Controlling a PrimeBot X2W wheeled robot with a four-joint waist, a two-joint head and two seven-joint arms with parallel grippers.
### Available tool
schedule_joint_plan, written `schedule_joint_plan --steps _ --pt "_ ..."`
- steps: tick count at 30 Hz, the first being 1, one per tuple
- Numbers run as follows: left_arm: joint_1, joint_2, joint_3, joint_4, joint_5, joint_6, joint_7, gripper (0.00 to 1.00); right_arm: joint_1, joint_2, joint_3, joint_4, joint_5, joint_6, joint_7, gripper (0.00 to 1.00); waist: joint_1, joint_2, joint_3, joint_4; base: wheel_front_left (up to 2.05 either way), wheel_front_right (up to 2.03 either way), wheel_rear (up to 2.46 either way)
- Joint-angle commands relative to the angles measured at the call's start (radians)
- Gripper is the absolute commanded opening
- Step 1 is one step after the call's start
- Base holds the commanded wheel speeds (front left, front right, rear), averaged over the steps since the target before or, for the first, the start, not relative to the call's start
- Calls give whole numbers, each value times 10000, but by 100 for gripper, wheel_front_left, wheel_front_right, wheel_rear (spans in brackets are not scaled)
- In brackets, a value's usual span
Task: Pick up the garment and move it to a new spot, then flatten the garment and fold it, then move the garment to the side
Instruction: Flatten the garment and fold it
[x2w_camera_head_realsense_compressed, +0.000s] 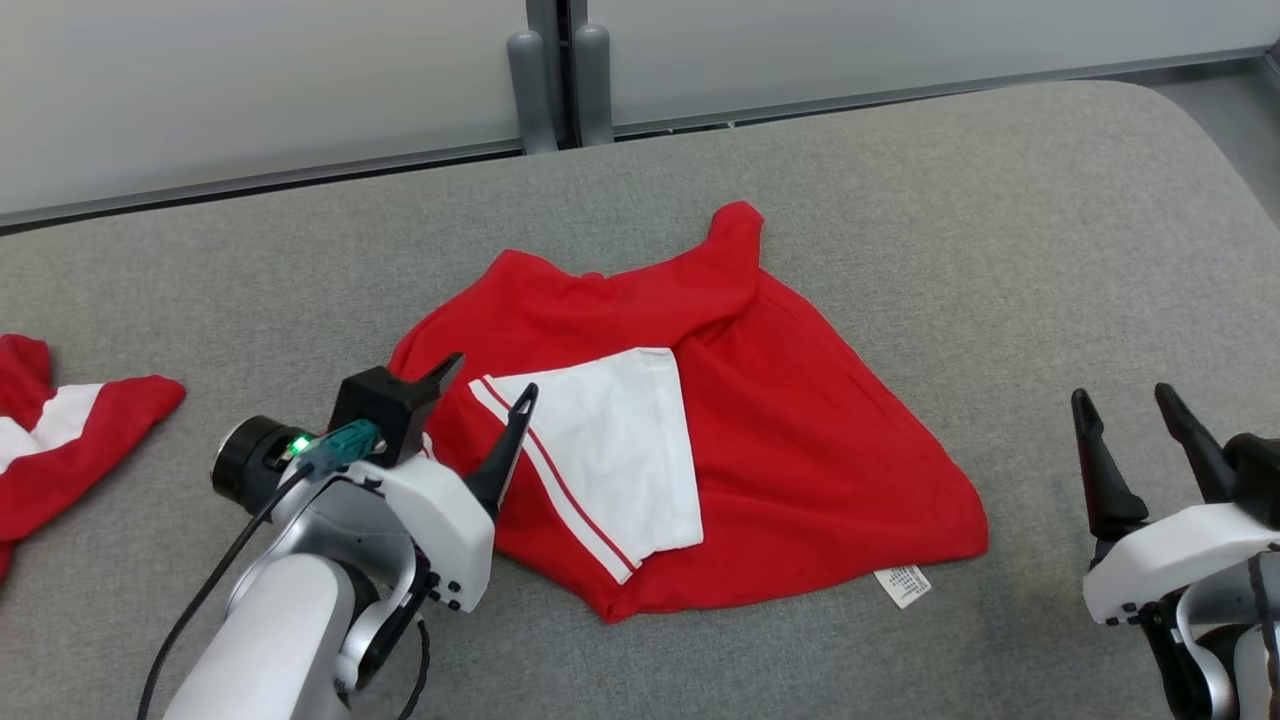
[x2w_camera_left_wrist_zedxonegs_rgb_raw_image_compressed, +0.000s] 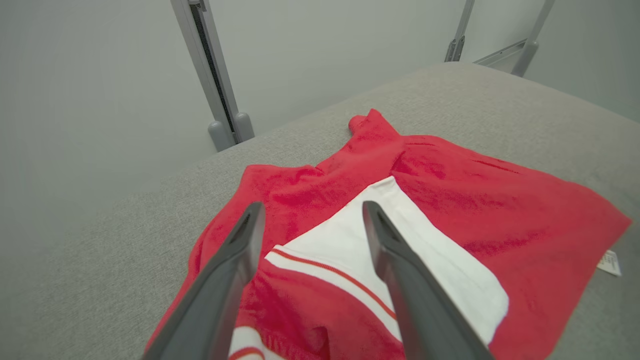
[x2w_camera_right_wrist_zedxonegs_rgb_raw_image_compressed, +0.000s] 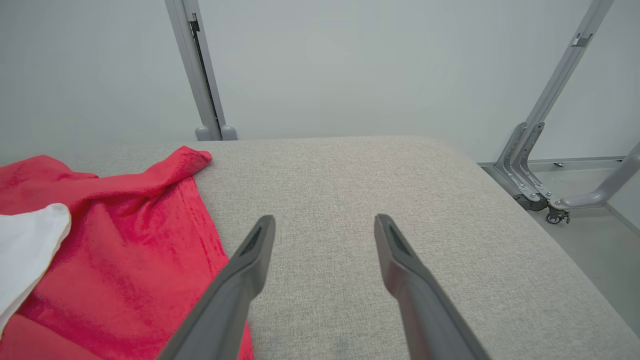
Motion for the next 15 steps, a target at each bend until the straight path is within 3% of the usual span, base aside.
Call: schedule_joint_plan --steps 1,8,15 --pt "-383 31 -157 256 -37 -124 342 100 -174 23 -112 -77 116 -2 -274 100 0 -1 233 -185 0 0 0" --pt "-1960 -167 -1251 1811 -124 -537 1354 100 -476 231 -104 147 404 0 -949 100 0 -1 827 -613 0 0 0" --pt "-3523 -401 -2391 3358 -313 -635 1577 100 -738 272 84 540 527 -2 -1225 100 0 -1 1228 -915 0 0 0"
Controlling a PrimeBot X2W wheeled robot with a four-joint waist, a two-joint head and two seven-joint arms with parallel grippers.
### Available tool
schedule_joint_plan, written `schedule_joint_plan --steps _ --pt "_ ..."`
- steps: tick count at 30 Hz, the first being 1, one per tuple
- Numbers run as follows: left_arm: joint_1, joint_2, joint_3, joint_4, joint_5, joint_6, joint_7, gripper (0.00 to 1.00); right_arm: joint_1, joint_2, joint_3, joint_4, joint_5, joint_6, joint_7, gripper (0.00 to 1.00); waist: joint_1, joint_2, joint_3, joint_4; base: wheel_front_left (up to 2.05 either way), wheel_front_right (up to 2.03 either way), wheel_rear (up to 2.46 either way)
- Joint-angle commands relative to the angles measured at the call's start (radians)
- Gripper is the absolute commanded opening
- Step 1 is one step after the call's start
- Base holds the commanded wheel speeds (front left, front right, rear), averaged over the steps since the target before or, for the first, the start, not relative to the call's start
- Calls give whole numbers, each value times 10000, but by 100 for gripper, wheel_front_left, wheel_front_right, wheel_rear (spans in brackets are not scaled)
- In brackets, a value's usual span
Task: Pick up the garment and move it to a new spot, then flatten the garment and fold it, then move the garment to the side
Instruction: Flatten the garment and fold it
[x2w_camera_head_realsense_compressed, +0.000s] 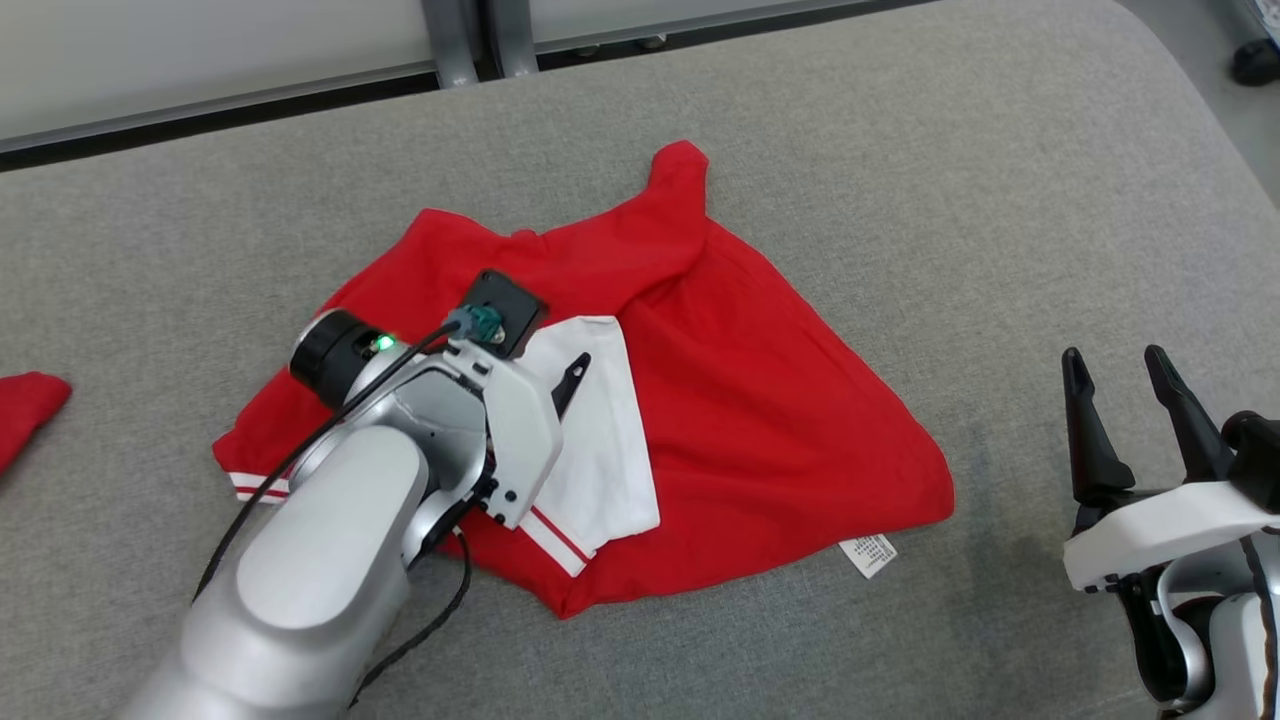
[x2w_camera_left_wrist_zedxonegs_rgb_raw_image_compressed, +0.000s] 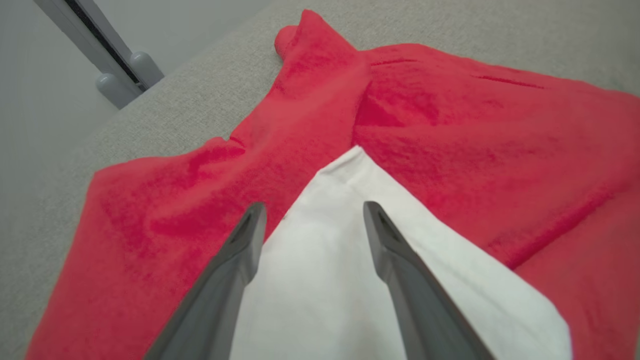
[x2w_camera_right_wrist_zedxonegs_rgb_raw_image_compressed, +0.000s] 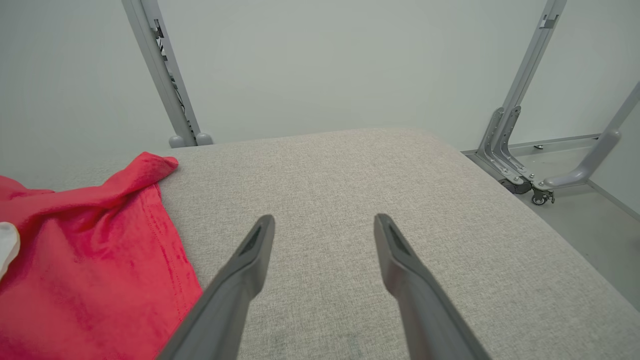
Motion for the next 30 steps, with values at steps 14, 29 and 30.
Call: schedule_joint_plan --steps 14,29,30 --pt "-2102 -121 -2100 1874 -1053 -34 -437 39 -440 -19 363 841 435 -2 -512 100 0 0 438 -303 0 0 0" --pt "-1966 -145 -2790 1605 -1795 -16 -1551 0 -201 -20 -28 1083 110 -2 -384 100 0 0 -239 418 0 0 0" --pt "-1844 -127 -2765 1489 -1855 -6 -1637 0 -147 -20 -75 1059 39 -2 -312 100 0 0 -351 562 0 0 0"
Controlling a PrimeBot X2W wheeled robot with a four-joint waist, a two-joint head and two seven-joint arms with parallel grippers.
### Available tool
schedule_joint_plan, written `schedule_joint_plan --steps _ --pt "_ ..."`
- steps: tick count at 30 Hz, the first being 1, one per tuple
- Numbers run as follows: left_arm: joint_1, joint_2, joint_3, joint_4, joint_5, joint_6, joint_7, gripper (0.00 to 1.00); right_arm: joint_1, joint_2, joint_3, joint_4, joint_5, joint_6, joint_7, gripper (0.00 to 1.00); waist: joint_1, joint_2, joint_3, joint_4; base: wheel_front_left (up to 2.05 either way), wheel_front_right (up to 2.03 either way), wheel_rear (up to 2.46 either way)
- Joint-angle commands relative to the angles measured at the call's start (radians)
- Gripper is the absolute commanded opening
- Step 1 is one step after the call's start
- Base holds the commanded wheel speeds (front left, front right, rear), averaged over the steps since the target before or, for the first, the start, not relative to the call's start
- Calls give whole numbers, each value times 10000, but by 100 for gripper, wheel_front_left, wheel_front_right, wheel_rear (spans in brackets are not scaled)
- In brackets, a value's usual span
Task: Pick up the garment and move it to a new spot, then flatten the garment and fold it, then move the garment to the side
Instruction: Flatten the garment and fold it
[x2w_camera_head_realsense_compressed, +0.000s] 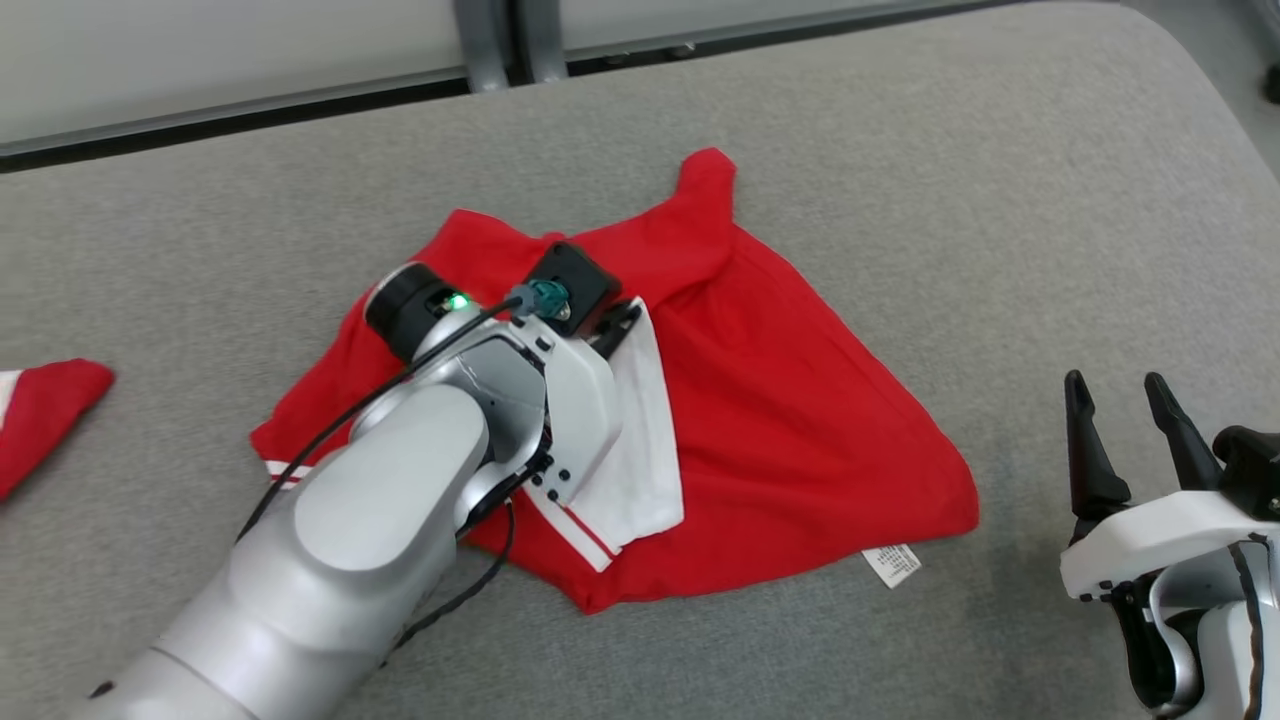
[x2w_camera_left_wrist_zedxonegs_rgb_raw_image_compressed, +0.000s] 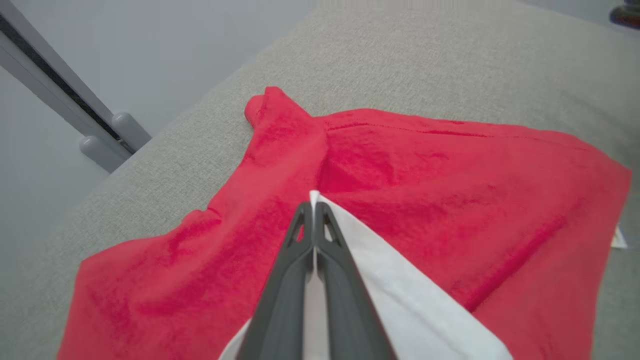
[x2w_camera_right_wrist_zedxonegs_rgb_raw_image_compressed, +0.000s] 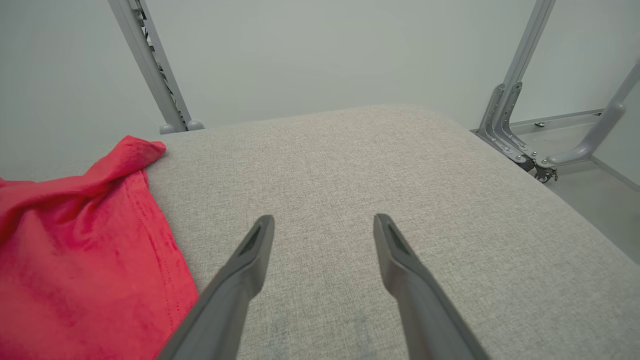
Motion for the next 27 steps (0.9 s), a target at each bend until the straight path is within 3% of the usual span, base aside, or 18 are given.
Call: schedule_joint_plan --steps 1,6,10,17,18,27 --pt "232 73 31 -117 -114 24 -89 0 113 -51 -91 -56 -116 0 72 100 0 0 -349 408 0 0 0" --pt "1105 482 204 -993 -565 90 -319 0 397 -90 -215 -266 -330 0 371 100 0 0 -1015 1185 0 0 0" --pt "2077 1132 405 -2061 -936 424 -162 0 693 -154 -350 -485 -389 0 616 100 0 0 -1444 1748 0 0 0" --pt "3962 2569 909 -4498 -1583 1394 227 0 1087 -174 -437 -829 -382 0 984 100 0 0 -1752 2449 0 0 0" --pt "3962 2569 909 -4498 -1583 1394 227 0 1087 -174 -437 -829 -382 0 984 100 0 0 -1752 2449 0 0 0" --pt "6462 4120 1548 -7015 -2174 3076 503 0 1353 -171 -432 -1116 -393 2 1221 100 0 0 -1867 2703 0 0 0"
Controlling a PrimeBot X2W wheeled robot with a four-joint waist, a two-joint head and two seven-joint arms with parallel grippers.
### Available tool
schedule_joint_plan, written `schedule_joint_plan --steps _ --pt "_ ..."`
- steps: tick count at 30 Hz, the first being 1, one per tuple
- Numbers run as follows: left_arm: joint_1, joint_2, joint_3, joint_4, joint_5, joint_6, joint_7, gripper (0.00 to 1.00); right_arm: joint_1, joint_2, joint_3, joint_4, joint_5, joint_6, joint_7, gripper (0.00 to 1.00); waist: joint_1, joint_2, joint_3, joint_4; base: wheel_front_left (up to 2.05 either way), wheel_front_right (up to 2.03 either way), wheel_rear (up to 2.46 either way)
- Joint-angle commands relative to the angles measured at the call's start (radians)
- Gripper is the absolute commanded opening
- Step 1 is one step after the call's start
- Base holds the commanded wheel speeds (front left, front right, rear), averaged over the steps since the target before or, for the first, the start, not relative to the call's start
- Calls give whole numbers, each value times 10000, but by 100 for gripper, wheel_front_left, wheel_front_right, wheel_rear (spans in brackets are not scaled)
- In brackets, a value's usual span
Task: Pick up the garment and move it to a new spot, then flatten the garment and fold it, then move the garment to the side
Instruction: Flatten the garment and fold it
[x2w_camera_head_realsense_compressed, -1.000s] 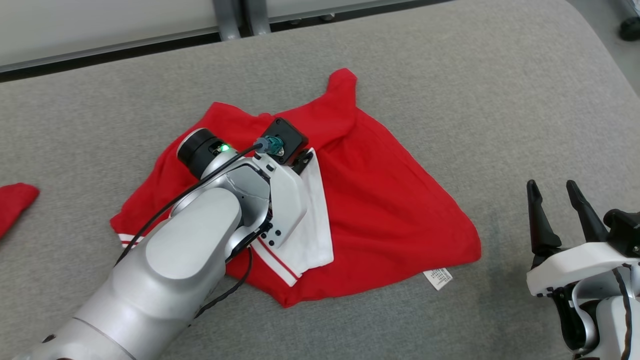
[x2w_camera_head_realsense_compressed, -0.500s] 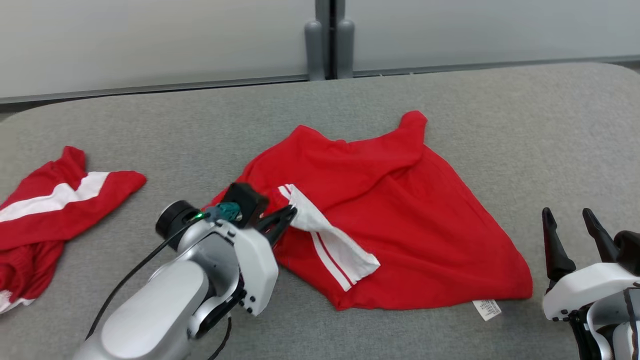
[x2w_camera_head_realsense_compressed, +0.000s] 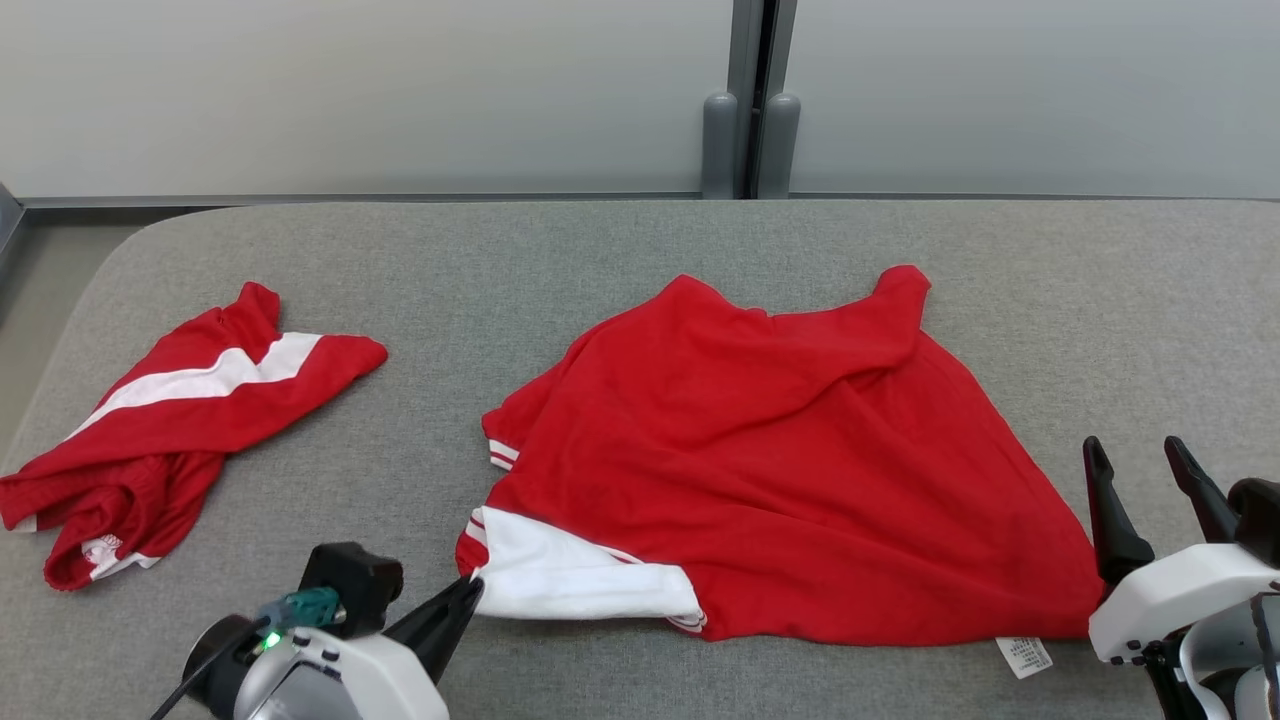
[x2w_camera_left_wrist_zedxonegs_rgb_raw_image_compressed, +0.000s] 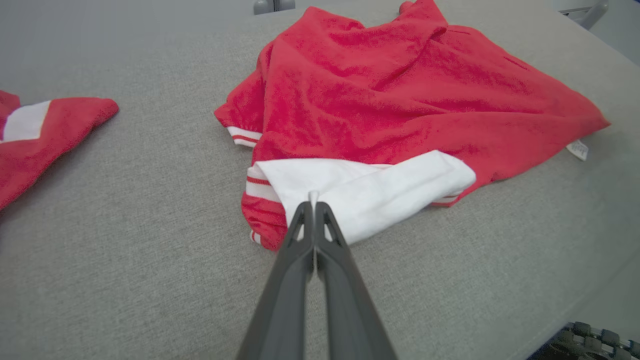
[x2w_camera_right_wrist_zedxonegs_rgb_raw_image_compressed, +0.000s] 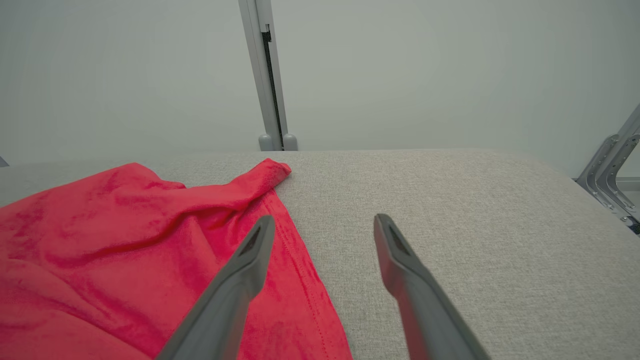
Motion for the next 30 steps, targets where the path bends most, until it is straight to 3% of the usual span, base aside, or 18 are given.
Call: schedule_joint_plan --steps 1,6,12,19,20,21,22,26,30 --pt "342 157 107 -192 -95 216 2 0 114 -56 -15 -46 6 2 43 100 0 -1 6 14 0 0 0" --pt "1315 531 246 -406 -400 672 -95 0 145 -64 28 -137 48 2 94 100 0 -1 102 44 0 0 0" --pt "1943 738 145 -4 -668 651 -60 0 46 -103 68 -152 98 2 168 100 0 -1 257 -12 0 0 0" --pt "2544 911 294 357 -758 1083 -281 0 180 -110 131 -141 106 0 241 100 0 -1 132 -159 0 0 0" --pt "2600 909 320 370 -769 1124 -329 11 188 -108 138 -142 110 2 241 100 0 -1 115 -172 0 0 0" --pt "2654 913 332 393 -780 1178 -361 48 195 -103 159 -136 117 2 259 100 0 -1 97 -182 0 0 0" --pt "2742 889 329 418 -860 1197 -343 100 209 -99 180 -122 124 2 264 100 0 -1 82 -192 0 0 0" --pt "2818 958 382 328 -924 1255 -376 100 240 -84 232 -118 141 2 298 100 0 -1 48 -212 0 0 0" --pt "2811 1084 761 -6 -801 1600 -754 100 317 -68 145 -189 163 2 220 100 0 -1 -103 -196 0 0 0"
